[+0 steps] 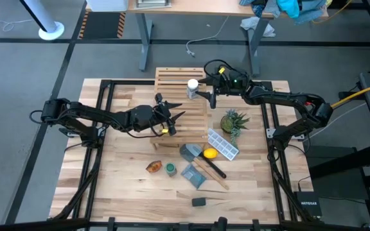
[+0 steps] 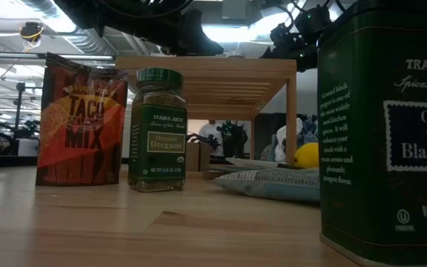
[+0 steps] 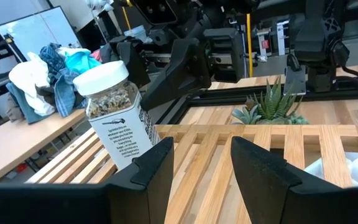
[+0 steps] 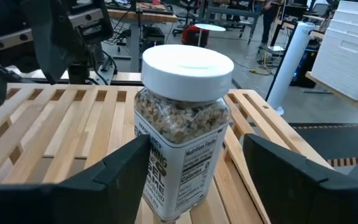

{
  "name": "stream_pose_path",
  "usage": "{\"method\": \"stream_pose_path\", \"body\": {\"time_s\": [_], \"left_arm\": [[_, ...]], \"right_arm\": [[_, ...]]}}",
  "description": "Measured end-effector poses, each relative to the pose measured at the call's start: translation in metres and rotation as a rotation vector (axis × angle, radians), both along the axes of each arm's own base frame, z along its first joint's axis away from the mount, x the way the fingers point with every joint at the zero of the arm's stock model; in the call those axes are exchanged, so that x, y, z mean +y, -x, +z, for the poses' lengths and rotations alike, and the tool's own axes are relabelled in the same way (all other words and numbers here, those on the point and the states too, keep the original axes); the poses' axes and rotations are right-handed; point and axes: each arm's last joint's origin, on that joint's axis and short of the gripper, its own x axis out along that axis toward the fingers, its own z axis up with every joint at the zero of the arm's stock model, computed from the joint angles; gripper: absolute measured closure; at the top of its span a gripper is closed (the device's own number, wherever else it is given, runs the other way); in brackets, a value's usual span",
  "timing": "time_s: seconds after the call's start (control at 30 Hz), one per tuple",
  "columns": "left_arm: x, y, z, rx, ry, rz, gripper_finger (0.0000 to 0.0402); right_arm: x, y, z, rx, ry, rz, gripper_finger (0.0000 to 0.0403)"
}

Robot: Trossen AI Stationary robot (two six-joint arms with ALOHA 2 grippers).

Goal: Shelf spices
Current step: Remove the white seasoning bottle from the shelf

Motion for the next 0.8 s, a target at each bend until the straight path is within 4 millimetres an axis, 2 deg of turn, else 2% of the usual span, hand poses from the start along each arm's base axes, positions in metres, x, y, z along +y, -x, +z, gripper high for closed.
{"method": "stream_pose_path", "body": {"time_s": [0.27,0.53,0.63,0.8], "left_arm": [[0.000,0.000,0.000,0.028,-0.045,-0.005,0.0247],[0.000,0.000,0.000,0.037,-0.062,-0.006,0.0247],[0.000,0.000,0.000,0.037,-0.062,-0.006,0.0247],[0.000,0.000,0.000,0.037,-0.062,-0.006,0.0247]], "right_arm": [[0.006,-0.005,-0.001,0.011,0.005,-0.032,0.0139],[0.022,-0.016,0.000,0.038,0.078,-0.236,0.0139],[0.024,-0.017,0.000,0.044,0.102,-0.223,0.0139],[0.025,-0.017,0.000,0.034,0.123,-0.097,0.0139]]}}
